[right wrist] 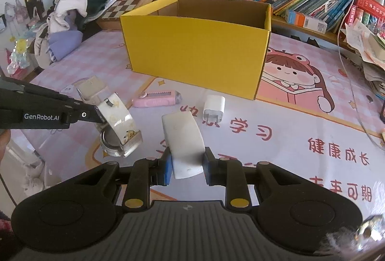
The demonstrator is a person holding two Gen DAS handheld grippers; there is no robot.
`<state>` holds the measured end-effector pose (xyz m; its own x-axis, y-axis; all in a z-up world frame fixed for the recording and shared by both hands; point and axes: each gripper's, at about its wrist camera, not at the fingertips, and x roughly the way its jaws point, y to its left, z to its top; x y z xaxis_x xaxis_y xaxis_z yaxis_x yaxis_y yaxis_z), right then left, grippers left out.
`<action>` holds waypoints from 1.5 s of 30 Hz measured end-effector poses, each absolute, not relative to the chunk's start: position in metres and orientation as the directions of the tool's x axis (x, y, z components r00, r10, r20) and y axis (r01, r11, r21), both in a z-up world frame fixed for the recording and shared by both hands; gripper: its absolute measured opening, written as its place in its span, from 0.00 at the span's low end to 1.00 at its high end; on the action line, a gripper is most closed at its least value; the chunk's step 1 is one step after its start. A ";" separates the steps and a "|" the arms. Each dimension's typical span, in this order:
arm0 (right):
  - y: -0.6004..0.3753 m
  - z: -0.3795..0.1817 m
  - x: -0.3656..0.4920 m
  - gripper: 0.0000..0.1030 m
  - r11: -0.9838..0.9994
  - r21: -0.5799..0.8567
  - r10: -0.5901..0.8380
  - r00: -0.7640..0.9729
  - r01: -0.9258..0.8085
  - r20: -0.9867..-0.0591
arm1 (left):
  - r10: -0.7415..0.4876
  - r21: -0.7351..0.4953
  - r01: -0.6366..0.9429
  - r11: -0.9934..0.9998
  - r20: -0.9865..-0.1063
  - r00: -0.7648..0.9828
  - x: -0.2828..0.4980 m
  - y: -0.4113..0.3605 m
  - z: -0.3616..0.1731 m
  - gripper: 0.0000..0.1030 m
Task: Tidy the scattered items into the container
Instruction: 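Lift the watch and power bank and carry them over the yellow box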
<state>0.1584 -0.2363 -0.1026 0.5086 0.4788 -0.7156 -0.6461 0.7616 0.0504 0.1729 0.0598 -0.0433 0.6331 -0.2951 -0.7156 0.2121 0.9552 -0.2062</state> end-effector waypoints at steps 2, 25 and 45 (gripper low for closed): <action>-0.240 -0.101 0.156 0.23 0.760 0.047 0.482 0.513 -0.648 -0.710 | -0.298 -0.208 0.215 0.954 -0.709 0.639 0.169 0.057 -0.041 0.01; -0.253 -0.086 0.145 0.22 0.743 0.058 0.524 0.525 -0.667 -0.670 | -0.320 -0.248 0.205 0.947 -0.659 0.680 0.154 0.052 -0.018 0.01; -0.246 -0.034 0.194 0.22 0.775 0.081 0.544 0.597 -0.627 -0.590 | -0.381 -0.301 0.253 0.920 -0.527 0.759 0.207 0.080 0.035 0.01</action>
<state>0.1938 -0.2457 -0.0345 0.5966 0.5442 -0.5898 -0.6266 0.7751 0.0813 0.2066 0.0797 0.0354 0.7594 -0.3813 -0.5272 0.2526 0.9195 -0.3011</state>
